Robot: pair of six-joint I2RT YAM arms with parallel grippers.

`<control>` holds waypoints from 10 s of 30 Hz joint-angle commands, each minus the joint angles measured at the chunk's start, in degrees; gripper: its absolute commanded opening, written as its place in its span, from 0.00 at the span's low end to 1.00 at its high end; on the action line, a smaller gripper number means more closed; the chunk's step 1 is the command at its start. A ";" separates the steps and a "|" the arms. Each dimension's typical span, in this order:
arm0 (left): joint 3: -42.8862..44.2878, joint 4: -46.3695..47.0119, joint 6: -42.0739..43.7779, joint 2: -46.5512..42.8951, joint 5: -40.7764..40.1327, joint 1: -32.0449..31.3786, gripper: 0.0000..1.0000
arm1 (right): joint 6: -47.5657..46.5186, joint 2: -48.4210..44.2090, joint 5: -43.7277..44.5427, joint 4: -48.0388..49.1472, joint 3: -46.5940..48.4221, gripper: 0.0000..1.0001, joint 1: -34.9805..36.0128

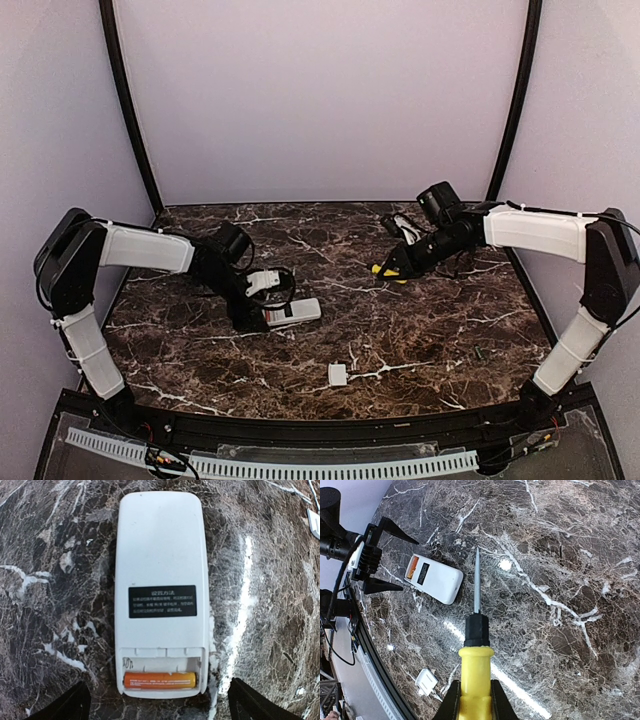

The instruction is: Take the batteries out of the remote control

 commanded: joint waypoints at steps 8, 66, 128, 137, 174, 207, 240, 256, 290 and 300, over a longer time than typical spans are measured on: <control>1.42 -1.99 3.34 1.76 -6.52 -3.19 0.89 | -0.38 0.80 -0.49 1.11 0.44 0.00 -1.06; -10.21 31.38 -7.90 -12.08 10.00 -7.13 0.42 | -1.70 7.30 -14.00 -1.11 2.98 0.00 6.28; -10.29 33.83 -0.49 -3.67 11.44 -10.99 0.37 | -7.51 18.61 -12.90 -25.76 21.69 0.00 10.69; -10.06 33.04 0.27 -3.20 10.44 -10.99 0.36 | -7.62 19.96 -10.35 -27.71 23.41 0.00 11.50; -8.75 31.59 0.80 -2.45 9.66 -11.57 0.33 | -8.63 25.83 -12.64 -32.75 32.13 0.00 13.31; -11.89 36.05 -1.47 -4.18 13.69 -11.83 0.32 | -11.37 21.09 -25.73 -11.07 14.66 0.00 11.82; -12.32 33.84 -2.34 -4.47 12.23 -13.45 0.31 | -7.15 20.97 -11.64 -22.11 19.84 0.00 10.37; -12.87 36.44 -4.34 -4.22 14.93 -13.43 0.31 | -4.61 21.60 -11.05 -20.80 21.80 0.00 8.91; -12.29 36.74 -4.07 -2.66 14.11 -13.45 0.29 | -2.43 16.60 -10.41 -20.97 17.19 0.00 9.71; -12.88 36.48 -4.18 -2.93 12.34 -13.45 0.28 | -1.37 17.10 -10.17 -22.23 15.21 0.00 10.77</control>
